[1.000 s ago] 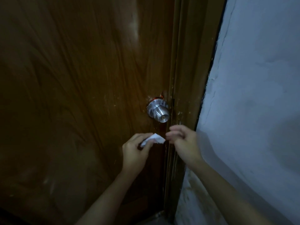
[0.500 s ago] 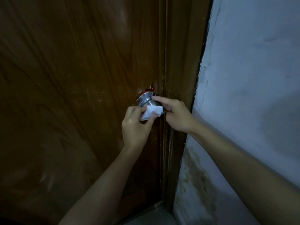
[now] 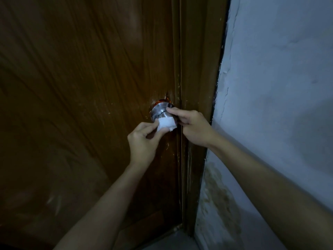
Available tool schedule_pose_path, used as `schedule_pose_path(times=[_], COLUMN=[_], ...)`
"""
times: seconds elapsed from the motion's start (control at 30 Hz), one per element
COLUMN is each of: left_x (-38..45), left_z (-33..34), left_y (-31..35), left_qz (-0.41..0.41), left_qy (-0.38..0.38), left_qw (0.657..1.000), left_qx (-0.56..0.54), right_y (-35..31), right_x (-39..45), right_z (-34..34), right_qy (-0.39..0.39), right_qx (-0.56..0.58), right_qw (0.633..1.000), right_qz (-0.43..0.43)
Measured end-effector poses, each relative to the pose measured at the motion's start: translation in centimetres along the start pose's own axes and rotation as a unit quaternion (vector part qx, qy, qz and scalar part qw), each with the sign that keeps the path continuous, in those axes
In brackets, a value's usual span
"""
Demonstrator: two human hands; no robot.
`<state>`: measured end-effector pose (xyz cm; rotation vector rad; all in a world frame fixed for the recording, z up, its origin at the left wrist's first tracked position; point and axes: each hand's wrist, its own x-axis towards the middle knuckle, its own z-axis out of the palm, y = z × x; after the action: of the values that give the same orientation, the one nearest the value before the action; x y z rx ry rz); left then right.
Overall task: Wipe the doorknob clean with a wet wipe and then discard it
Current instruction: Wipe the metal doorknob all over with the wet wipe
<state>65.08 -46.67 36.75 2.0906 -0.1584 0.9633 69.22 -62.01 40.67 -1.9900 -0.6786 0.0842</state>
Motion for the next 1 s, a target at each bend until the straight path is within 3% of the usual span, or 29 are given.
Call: schedule_pose_path(times=[0.17, 0.4, 0.5, 0.63, 0.7, 0.8, 0.87, 0.9, 0.93, 1.0], left_x=[0.0, -0.6, -1.2, -1.6, -1.7, -1.6, -1.2, -0.9, -0.8, -0.7], left_z=[2.1, 0.7, 0.6, 1.6, 2.1, 2.8, 3.0, 2.9, 2.7, 2.1], left_y=[1.7, 0.6, 0.4, 1.1, 1.8, 3.1, 3.2, 3.1, 2.8, 2.2], left_qz=[-0.091, -0.03, -0.128, -0.194, -0.274, -0.4, -0.427, -0.415, -0.381, -0.238], left_qy=[0.06, 0.023, 0.036, 0.07, 0.085, 0.089, 0.085, 0.086, 0.089, 0.085], left_qw=[0.994, 0.999, 0.988, 0.969, 0.929, 0.815, 0.792, 0.808, 0.846, 0.947], left_qx=[-0.004, -0.004, -0.077, -0.132, -0.233, -0.409, -0.428, -0.41, -0.362, -0.2], right_y=[-0.3, -0.3, -0.4, -0.4, -0.3, -0.2, -0.3, -0.2, -0.2, -0.2], right_x=[-0.1, -0.1, -0.1, -0.2, -0.1, 0.0, -0.1, 0.0, -0.1, -0.1], right_z=[0.2, 0.4, 0.5, 0.6, 0.7, 0.8, 0.8, 0.8, 0.8, 0.8], right_qy=[0.019, 0.025, 0.027, 0.033, 0.038, 0.043, 0.043, 0.042, 0.04, 0.038], right_qx=[0.02, 0.038, 0.056, 0.058, 0.058, 0.065, 0.07, 0.069, 0.066, 0.062], right_qw=[0.999, 0.999, 0.998, 0.997, 0.997, 0.997, 0.996, 0.996, 0.997, 0.997], right_qz=[0.02, 0.019, 0.028, 0.033, 0.032, 0.023, 0.025, 0.026, 0.026, 0.027])
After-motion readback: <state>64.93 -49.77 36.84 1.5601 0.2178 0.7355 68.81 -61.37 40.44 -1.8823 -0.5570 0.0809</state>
